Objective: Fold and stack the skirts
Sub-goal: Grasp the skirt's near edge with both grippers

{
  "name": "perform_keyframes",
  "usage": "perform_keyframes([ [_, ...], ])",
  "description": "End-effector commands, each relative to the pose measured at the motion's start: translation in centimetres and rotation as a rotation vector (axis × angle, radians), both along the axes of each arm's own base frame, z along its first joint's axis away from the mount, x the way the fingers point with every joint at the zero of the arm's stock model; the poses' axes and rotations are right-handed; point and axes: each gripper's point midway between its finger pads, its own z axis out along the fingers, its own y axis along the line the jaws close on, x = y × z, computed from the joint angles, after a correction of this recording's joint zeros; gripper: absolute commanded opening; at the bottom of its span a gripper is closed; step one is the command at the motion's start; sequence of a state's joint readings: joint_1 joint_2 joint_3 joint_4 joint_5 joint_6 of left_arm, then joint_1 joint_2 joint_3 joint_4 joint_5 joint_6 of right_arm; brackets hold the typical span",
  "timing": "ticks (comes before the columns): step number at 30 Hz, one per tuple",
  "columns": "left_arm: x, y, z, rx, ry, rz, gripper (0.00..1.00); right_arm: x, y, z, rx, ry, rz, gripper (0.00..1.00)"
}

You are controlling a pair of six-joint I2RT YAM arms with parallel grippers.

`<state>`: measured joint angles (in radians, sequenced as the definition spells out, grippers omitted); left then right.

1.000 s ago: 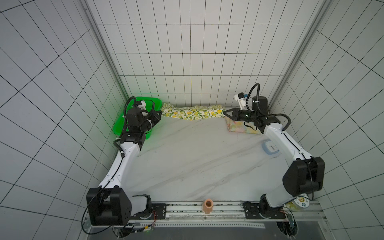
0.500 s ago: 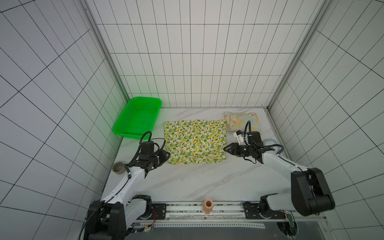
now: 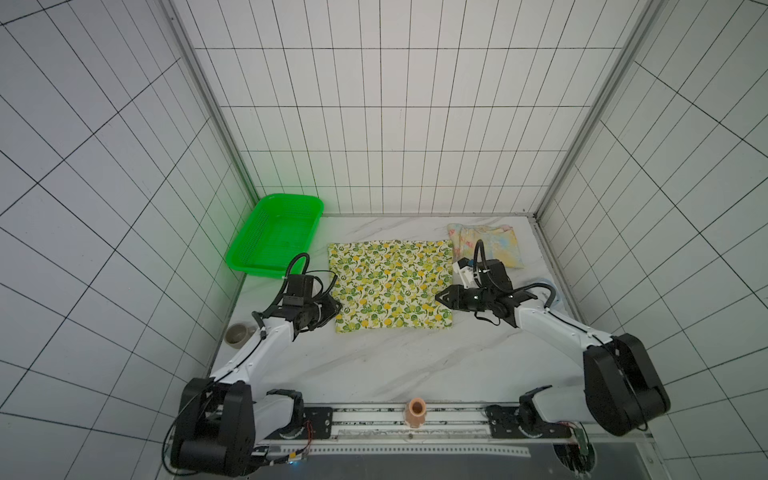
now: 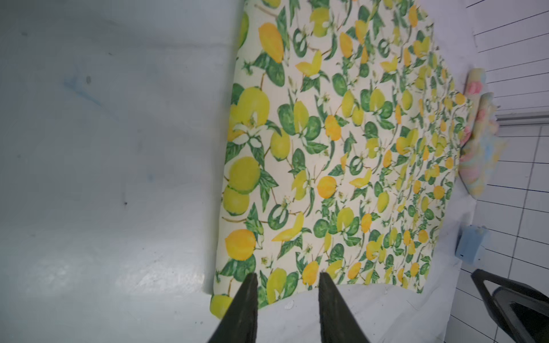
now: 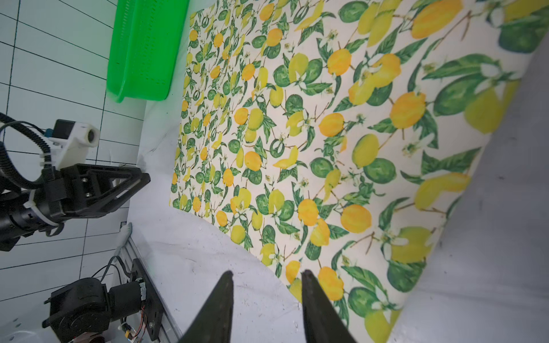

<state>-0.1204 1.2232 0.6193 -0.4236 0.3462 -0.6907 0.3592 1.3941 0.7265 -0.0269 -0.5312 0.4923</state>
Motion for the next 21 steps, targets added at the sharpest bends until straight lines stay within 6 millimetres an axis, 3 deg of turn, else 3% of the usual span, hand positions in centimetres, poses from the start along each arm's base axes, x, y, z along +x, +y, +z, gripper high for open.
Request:
perform_keyframes([
  [1, 2.1, -0.1, -0.5, 0.053, -0.066, -0.024, 0.33, 0.4, -0.6, -2.3, -0.025, 0.01, -0.053, 0.35],
  [5, 2.0, -0.5, -3.3, 0.106, 0.013, -0.064, 0.3, 0.5, -1.2, -4.6, -0.071, 0.043, -0.075, 0.32],
  [10, 0.5, -1.7, -6.0, 0.148, 0.079, -0.111, 0.28, 0.1, -1.9, -7.1, -0.126, 0.087, -0.08, 0.29],
  [16, -2.8, -1.6, -7.5, 0.141, 0.147, -0.109, 0.28, 0.4, -3.1, -10.9, -0.243, 0.179, -0.075, 0.22],
  [21, -7.0, -1.7, -8.1, 0.141, 0.205, -0.13, 0.28, 2.3, -3.5, -11.7, -0.292, 0.175, -0.073, 0.22],
])
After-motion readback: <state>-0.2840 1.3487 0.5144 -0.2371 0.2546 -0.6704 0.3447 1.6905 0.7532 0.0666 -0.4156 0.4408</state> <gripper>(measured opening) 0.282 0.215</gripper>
